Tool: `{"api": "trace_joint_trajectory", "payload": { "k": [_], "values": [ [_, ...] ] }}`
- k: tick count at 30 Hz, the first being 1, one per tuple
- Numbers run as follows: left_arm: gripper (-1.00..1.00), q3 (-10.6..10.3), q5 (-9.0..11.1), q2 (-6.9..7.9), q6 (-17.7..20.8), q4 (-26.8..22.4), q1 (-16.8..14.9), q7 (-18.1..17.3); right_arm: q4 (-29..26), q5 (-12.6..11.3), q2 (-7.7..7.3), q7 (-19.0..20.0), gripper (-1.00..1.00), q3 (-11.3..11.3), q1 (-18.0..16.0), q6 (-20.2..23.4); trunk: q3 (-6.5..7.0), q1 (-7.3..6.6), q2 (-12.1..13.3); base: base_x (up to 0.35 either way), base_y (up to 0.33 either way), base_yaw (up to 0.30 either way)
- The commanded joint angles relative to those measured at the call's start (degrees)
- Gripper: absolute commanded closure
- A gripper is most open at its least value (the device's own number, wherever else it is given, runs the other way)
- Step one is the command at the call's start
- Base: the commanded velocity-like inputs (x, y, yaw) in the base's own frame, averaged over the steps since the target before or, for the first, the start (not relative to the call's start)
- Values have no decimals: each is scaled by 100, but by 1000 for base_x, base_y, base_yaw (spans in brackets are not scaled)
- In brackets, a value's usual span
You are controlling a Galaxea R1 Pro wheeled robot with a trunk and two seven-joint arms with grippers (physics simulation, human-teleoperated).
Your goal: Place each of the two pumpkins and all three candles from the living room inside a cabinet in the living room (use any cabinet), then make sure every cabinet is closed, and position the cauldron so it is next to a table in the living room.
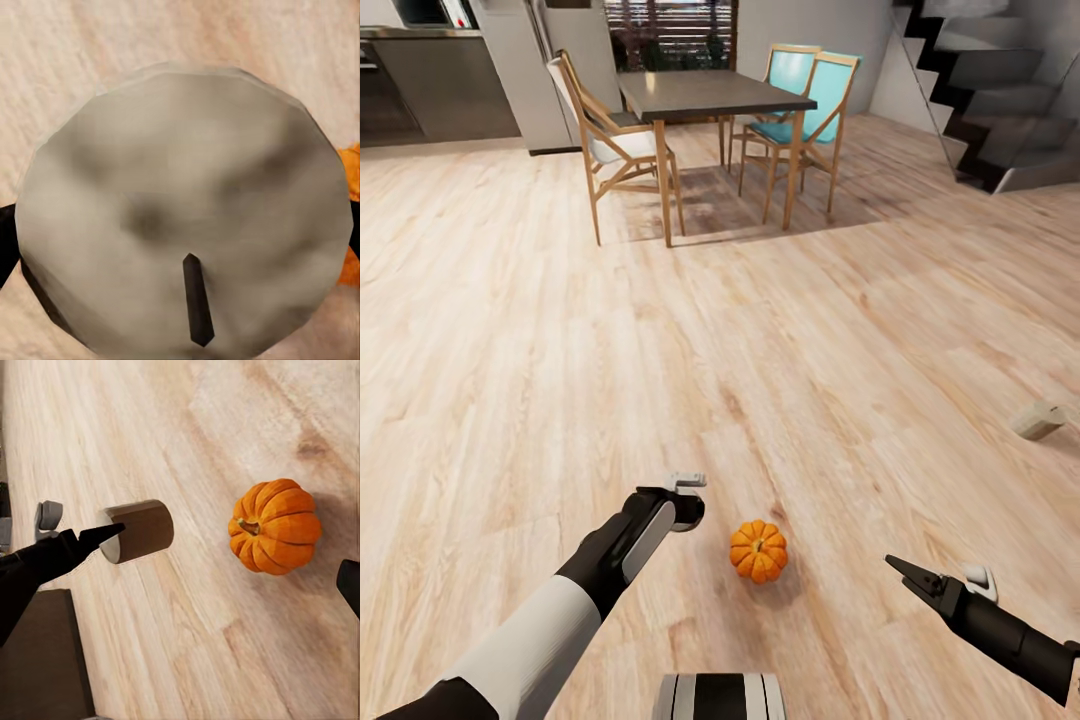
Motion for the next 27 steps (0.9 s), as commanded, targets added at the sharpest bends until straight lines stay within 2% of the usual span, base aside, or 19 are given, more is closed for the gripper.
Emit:
{"api": "trace_joint_trajectory", "payload": {
  "k": [1, 7, 11, 13, 18, 21, 24, 27],
  "values": [
    [100, -19, 48, 2, 14, -7, -3, 48, 6, 4, -1, 10, -100, -10, 2, 26, 23, -3, 0, -76, 0, -248],
    [100, -19, 48, 2, 14, -57, 7, 54, 46, 11, -9, -16, -100, -14, 0, 26, 181, -19, 8, -31, 0, -250],
    [100, -17, 50, 14, 111, -204, 17, 58, 47, -2, 11, -570, -100, -10, -2, 16, 291, -29, 14, -4, 0, -236],
    [100, -11, 59, 31, 218, -333, 21, 67, 43, -8, 22, -1021, -100, 0, -5, 7, 347, -34, 16, -1, 0, -216],
    [100, -3, 71, 50, 284, -448, 23, 75, 37, 7, 32, -1776, -100, 22, -7, -9, 490, -47, 23, -1, 0, -203],
    [100, -2, 74, 54, 297, -470, 23, 76, 30, 7, 38, -2270, -100, 50, -11, -26, 510, -47, 23, 0, 0, -195],
    [100, -1, 75, 58, 313, -493, 23, 77, 29, 9, 40, -2564, -100, 66, -15, -38, 530, -47, 23, -2, 0, -191],
    [100, 5, 75, 62, 416, -548, 20, 77, 29, 9, 40, -2701, -100, 71, -17, -42, 551, -47, 23, -81, 45, -176]
  ]
}}
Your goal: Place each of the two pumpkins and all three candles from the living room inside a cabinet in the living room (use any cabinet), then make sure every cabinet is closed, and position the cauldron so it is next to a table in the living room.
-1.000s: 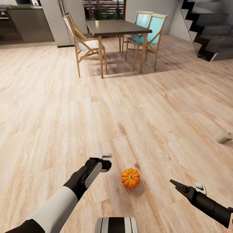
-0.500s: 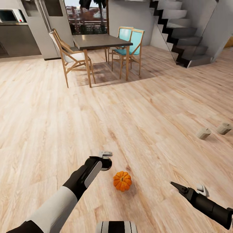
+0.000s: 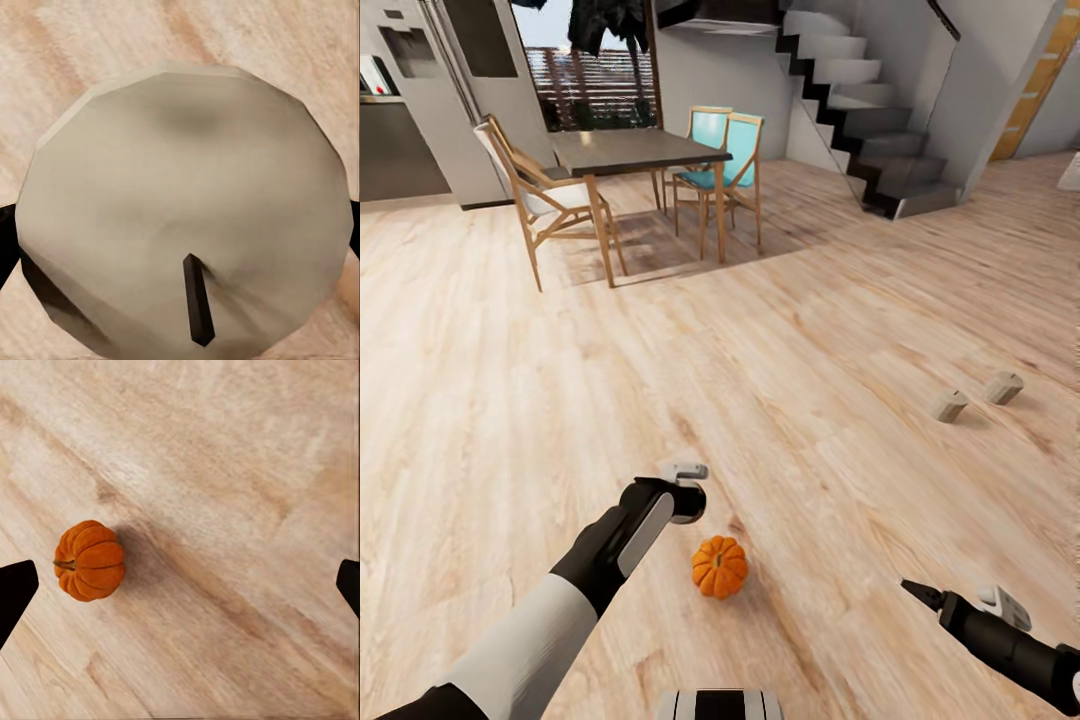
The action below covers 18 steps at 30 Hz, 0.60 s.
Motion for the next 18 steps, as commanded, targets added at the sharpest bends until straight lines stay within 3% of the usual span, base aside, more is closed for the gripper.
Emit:
{"api": "trace_joint_trajectory", "payload": {
  "k": [1, 11, 18],
  "values": [
    [100, -10, 31, 3, 62, -43, -6, 47, -4, 43, 0, 19, -100, -8, -1, 25, 1, -2, -2, -156, 136, -116],
    [100, 4, 32, 4, 151, -228, -1, 47, -3, 46, 8, -29, -100, 1, -8, 24, 14, -2, -2, -187, 199, -31],
    [100, 25, 44, 7, 163, -244, -1, 39, -3, 48, 8, -35, -100, 2, -9, 23, 15, -2, -2, -48, 150, -2]
  ]
}}
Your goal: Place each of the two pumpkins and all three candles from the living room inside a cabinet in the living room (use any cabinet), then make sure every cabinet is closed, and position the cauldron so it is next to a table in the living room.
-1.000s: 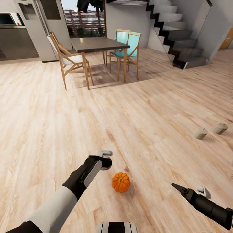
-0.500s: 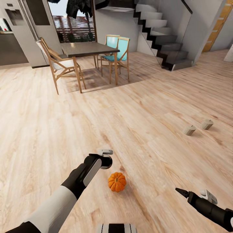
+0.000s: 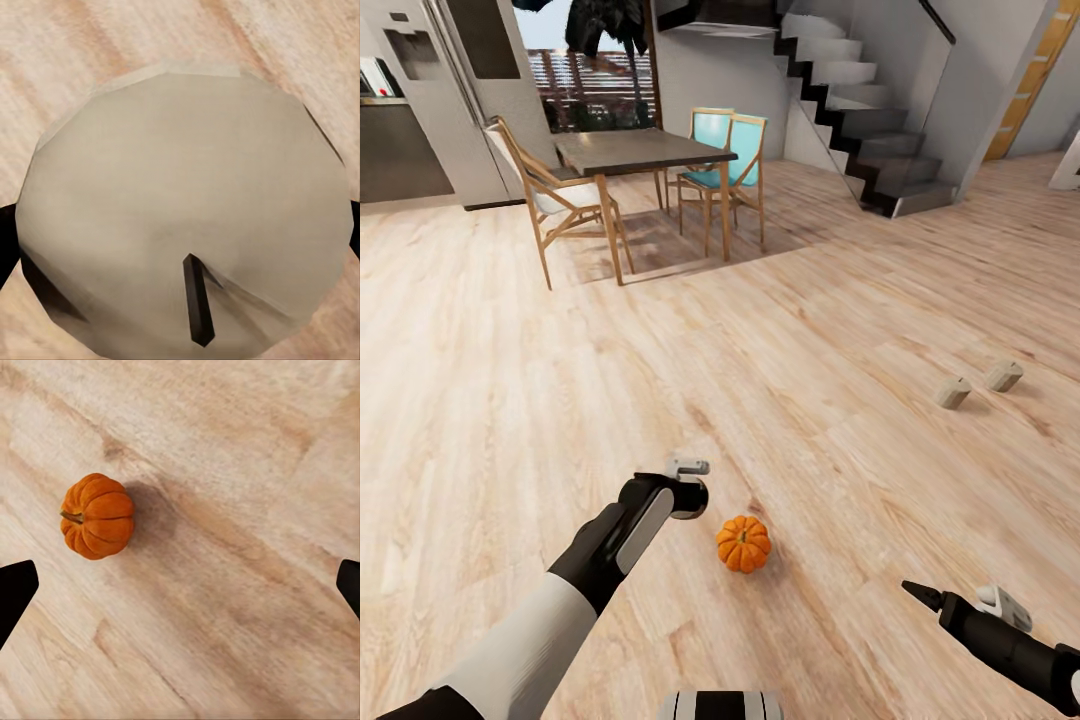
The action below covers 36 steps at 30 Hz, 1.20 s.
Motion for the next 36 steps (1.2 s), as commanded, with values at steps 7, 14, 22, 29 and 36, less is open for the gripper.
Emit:
{"api": "trace_joint_trajectory", "payload": {
  "k": [7, 14, 22, 29, 36],
  "values": [
    [100, -10, 44, -1, 85, -1, -7, 39, -3, 44, 1, 39, -100, -8, -13, 28, 151, -19, 8, -4, 15, 66],
    [100, -4, 43, 6, 123, 0, -11, 39, -2, 51, 1, 29, -100, -3, -17, 24, 306, -37, 17, 0, 1, 263],
    [100, -4, 30, 8, 133, -1, -12, 39, 3, 50, 22, -692, -100, 34, -37, -2, 483, -58, 28, 0, 0, 289],
    [100, -4, 39, 8, 313, -7, -12, 32, 5, 49, 102, -1949, -100, 374, -55, -330, 639, -76, 37, 0, 0, 287],
    [100, -11, 36, 8, 351, -9, -12, 37, 7, 164, 121, -2693, -100, 660, -61, -663, 787, -94, 46, -23, 0, 272]
  ]
}}
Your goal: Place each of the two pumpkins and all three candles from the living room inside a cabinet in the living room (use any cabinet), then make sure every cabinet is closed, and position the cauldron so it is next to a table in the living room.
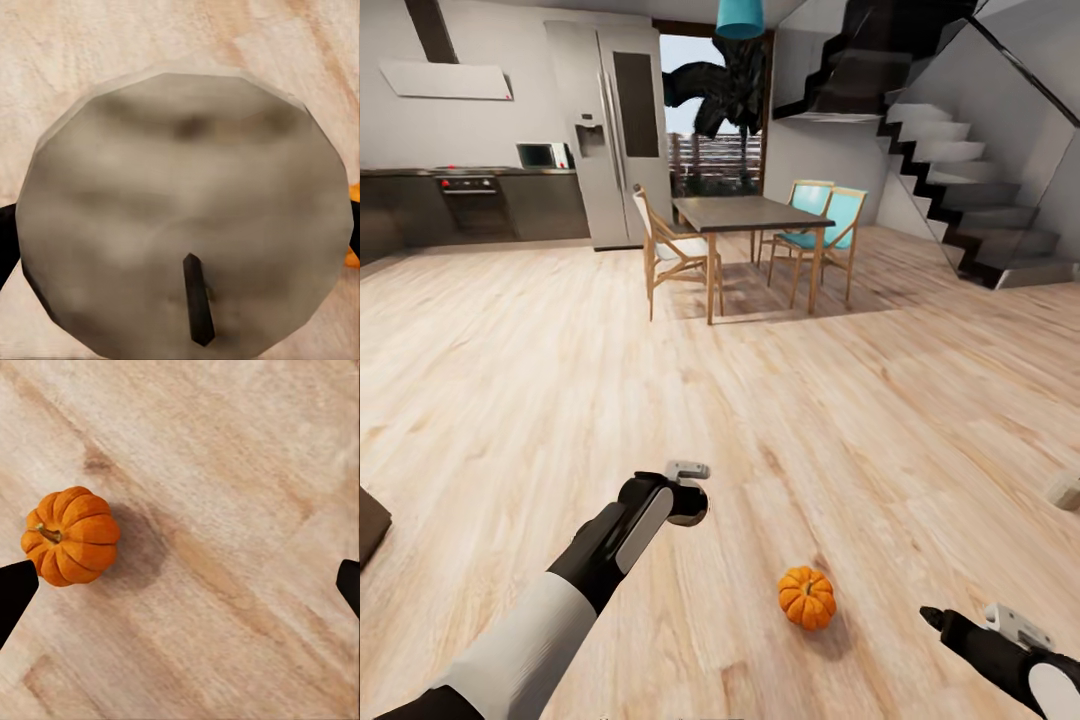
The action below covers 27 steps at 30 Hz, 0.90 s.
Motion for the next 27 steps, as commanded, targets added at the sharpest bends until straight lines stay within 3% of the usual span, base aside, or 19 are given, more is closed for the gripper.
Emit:
{"api": "trace_joint_trajectory", "payload": {
  "k": [1, 3, 5, 8, 11, 17, 27],
  "values": [
    [100, -13, 48, 1, 12, -4, -5, 48, -9, 45, 14, -222, -100, 148, -2, -197, 16, -4, -1, -53, 0, 134],
    [100, -15, 48, 1, 13, -4, -5, 47, -11, 158, 29, -362, -100, 375, -2, -393, 59, -9, 2, -39, 0, 96],
    [100, -20, 48, 1, 16, -2, -5, 47, -39, 345, 44, -536, -100, 827, -2, -716, 103, -15, 5, -18, 0, 45],
    [100, -20, 48, 1, 19, 3, -5, 43, -71, 471, 57, -618, -100, 1092, -2, -954, 169, -22, 9, -8, 0, 19],
    [100, -17, 48, 1, 20, 4, -5, 42, -81, 508, 61, -642, -100, 1168, -2, -1029, 235, -30, 13, -3, 0, 7],
    [100, -10, 47, 1, 13, -5, -5, 41, -103, 532, 63, -657, -100, 1218, -2, -1075, 234, -30, 13, -1, 0, 20],
    [100, -7, 48, 1, 12, -5, -5, 43, -106, 534, 63, -659, -100, 1232, -9, -1076, 215, -30, 13, 0, 40, 226]
  ]
}}
